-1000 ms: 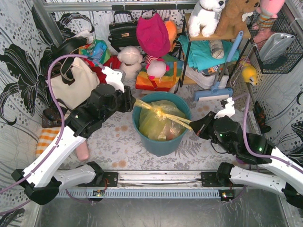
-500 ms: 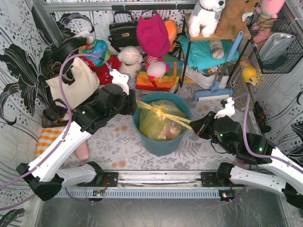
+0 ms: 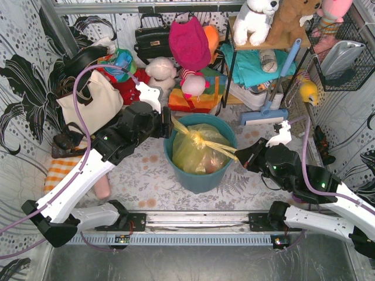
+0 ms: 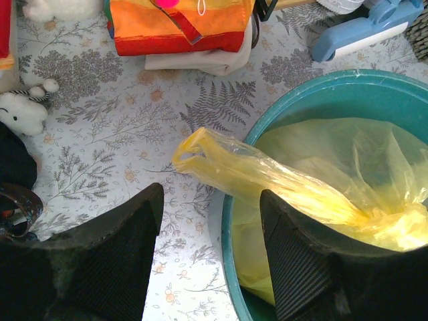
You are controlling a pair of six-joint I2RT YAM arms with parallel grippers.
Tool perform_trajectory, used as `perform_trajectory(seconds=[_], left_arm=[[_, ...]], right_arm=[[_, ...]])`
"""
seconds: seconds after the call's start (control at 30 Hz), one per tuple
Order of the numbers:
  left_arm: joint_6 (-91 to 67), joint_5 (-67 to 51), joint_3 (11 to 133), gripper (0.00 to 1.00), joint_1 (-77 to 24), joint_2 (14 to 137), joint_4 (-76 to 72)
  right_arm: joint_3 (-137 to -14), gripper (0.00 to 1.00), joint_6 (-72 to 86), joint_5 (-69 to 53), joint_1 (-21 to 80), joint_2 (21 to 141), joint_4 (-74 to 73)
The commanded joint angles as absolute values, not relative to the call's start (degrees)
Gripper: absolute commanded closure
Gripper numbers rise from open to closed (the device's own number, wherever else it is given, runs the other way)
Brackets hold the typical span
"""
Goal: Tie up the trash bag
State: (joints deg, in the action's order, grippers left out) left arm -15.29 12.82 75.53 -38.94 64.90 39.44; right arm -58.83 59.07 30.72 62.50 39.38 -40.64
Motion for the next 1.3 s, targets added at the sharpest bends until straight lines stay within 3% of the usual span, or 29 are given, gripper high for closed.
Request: perform_trajectory(seconds=[0.0,0.63,1.27], left_arm=[[-15.54,13.39,77.69,0.32,-38.77,64.44,35.60],[-15.64,19.48,74.62,0.33,-38.69,65.39,35.21],[-19.18,5.95,73.61,0.29,-37.29,66.64,26.52]], right_arm=[[-59.33,1.00,57.83,31.73,62.76,38.79,-38.75],[-58.81,1.00,58.01,31.92,62.79,38.34,-38.53],[-56.56,1.00,57.58,30.96,62.88,38.49,-34.89]])
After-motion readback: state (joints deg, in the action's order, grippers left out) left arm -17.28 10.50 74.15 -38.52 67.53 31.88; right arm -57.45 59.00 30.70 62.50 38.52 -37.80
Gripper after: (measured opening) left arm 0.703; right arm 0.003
